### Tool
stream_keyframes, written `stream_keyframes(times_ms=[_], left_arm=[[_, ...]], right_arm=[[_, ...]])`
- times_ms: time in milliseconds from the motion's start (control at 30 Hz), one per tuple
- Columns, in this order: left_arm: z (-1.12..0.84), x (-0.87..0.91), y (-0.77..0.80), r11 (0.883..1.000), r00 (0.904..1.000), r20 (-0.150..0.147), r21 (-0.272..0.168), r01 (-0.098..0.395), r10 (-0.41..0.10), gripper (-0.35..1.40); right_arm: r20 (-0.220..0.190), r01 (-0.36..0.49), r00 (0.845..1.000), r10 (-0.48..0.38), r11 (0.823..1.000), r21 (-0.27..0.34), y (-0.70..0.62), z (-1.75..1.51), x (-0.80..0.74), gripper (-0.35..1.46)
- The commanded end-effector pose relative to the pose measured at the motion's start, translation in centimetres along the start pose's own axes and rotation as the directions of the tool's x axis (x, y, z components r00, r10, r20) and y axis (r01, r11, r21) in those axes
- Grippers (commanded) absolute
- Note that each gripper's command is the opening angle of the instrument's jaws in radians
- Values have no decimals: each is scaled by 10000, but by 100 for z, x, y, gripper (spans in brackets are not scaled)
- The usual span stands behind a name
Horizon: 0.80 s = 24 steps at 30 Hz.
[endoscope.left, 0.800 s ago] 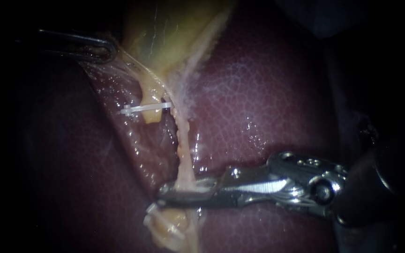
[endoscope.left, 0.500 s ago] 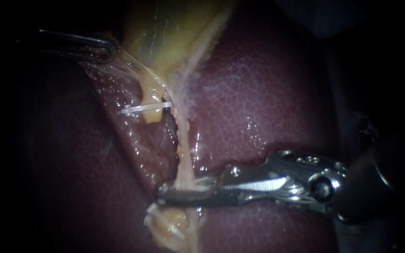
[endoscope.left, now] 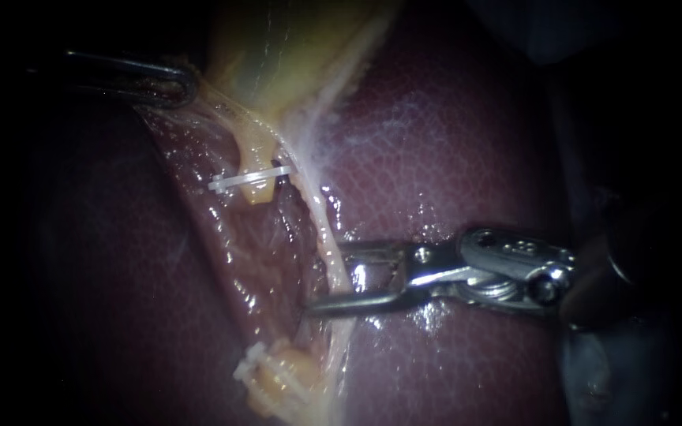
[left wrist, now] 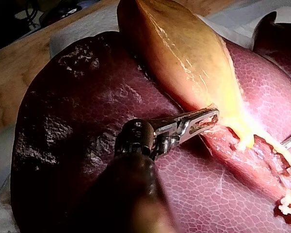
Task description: Going back first clip right tube
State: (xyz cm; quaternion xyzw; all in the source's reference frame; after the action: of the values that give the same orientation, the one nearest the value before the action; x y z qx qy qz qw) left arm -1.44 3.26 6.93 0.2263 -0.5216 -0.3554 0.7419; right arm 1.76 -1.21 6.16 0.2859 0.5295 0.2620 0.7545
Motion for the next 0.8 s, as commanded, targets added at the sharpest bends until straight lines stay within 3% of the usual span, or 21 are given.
stream_keyframes(times_ms=[33, 200, 367, 467, 800], left_arm=[[0, 0, 0, 10000, 10000, 0, -2, 1, -1, -35], [0, 0, 0, 10000, 10000, 0, -2, 0, 0, -35], [0, 0, 0, 10000, 10000, 0, -2, -1, 1, -35], [0, 0, 0, 10000, 10000, 0, -2, -1, 1, -35], [1, 2, -1, 10000, 10000, -1, 9, -7, 7, -35]], right_arm=[[3, 256, 9997, -256, 9997, 18, -2, -5, 4, 50], [103, 1752, 9845, -1751, 9845, -36, -13, -30, 20, 50], [685, 3101, 9489, -3080, 9504, -224, -15, -60, 38, 50], [709, 3523, 9342, -3498, 9355, -278, -12, -79, 46, 50], [849, 3882, 9201, -3825, 9192, -656, -13, -112, 60, 50]])
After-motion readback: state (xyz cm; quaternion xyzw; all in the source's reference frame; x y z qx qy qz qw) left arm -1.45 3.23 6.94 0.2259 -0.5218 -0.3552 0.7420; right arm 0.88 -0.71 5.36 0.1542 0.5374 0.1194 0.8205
